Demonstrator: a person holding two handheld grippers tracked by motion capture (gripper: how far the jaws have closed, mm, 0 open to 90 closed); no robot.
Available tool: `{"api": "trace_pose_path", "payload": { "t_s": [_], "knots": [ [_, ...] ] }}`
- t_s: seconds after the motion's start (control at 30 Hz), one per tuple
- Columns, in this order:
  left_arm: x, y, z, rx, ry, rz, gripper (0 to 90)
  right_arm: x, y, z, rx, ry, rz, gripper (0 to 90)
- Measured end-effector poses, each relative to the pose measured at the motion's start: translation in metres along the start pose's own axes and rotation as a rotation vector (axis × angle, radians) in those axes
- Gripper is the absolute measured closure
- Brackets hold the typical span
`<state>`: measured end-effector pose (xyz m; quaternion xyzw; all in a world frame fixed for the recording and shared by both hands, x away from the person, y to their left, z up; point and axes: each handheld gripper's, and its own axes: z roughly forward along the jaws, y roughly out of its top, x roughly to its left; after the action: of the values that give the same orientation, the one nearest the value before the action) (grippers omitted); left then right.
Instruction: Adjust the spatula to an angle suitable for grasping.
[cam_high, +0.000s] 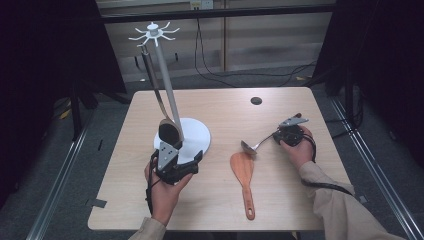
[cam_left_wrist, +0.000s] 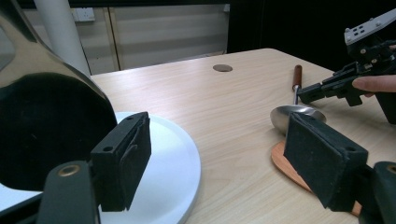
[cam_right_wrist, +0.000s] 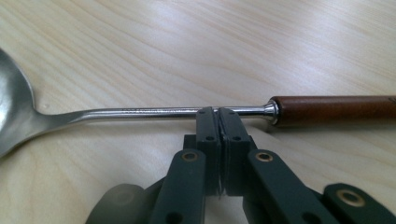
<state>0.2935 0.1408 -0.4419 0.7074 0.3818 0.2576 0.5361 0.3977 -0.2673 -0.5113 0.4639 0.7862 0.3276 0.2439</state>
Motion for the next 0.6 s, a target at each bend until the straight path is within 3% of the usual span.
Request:
{"api": "trace_pose_path", "payload": {
  "t_s": [0.23, 0.3, 0.37, 0.4, 0.43, 0.47, 0.53, 0.6],
  "knots": [
    [0.001, 0.0, -0.001, 0.001, -0.004, 0.006, 23.1, 0.008, 0.003, 0.0, -0.007, -0.003, 0.008, 86.8],
    [0.001, 0.0, -0.002, -0.005, 0.001, -0.002, 23.1, 0.016, 0.004, -0.008, -0.035, 0.052, 0.037, 82.8],
    [0.001, 0.001, -0.002, -0.003, 0.003, 0.001, 23.1, 0.02, 0.005, -0.012, -0.048, 0.069, 0.032, 81.7],
    [0.001, 0.001, -0.003, -0.002, 0.008, 0.005, 23.1, 0.027, 0.007, -0.022, -0.071, 0.12, 0.019, 76.6],
    [0.001, 0.001, -0.003, -0.003, 0.005, 0.005, 23.1, 0.027, 0.007, -0.022, -0.071, 0.12, 0.019, 76.6],
    [0.0, 0.001, -0.002, -0.006, 0.004, 0.005, 23.2, 0.033, 0.01, -0.031, -0.094, 0.151, 0.037, 71.5],
    [-0.001, 0.001, -0.002, -0.006, 0.004, 0.004, 23.2, 0.036, 0.012, -0.035, -0.104, 0.179, 0.039, 71.4],
    [-0.001, 0.001, -0.002, -0.001, 0.001, 0.012, 23.1, 0.044, 0.016, -0.044, -0.122, 0.237, 0.036, 65.9]
  ]
}}
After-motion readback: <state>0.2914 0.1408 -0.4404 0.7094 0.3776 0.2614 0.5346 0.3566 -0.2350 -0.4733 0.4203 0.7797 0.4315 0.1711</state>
